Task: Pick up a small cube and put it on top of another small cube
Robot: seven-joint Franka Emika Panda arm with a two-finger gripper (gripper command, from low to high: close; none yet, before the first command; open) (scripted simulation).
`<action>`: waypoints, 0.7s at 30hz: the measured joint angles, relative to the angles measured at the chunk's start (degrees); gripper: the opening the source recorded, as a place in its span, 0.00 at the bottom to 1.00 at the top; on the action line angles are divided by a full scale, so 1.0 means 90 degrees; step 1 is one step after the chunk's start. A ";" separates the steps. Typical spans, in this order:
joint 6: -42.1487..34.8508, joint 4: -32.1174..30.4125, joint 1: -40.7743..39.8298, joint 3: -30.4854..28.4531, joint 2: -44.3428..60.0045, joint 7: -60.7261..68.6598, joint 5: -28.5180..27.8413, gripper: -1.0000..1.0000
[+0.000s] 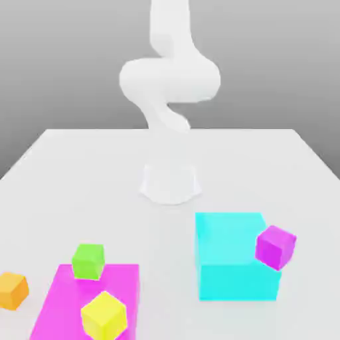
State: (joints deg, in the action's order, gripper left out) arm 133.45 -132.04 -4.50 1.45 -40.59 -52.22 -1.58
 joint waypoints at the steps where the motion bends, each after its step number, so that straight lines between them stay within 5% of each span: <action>1: 0.0079 -0.0012 -0.0205 0.0061 0.0252 -0.0311 -0.0082 0.50; 14: 0.1018 -0.0151 -0.2114 0.0168 0.3294 -0.4023 -0.1043 0.50; 21: 0.1584 -0.0247 -0.2877 -0.0183 0.4867 -0.5574 -0.0944 0.50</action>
State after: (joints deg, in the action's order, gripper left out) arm 147.70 -134.26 -30.39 -0.19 3.21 -102.38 -10.08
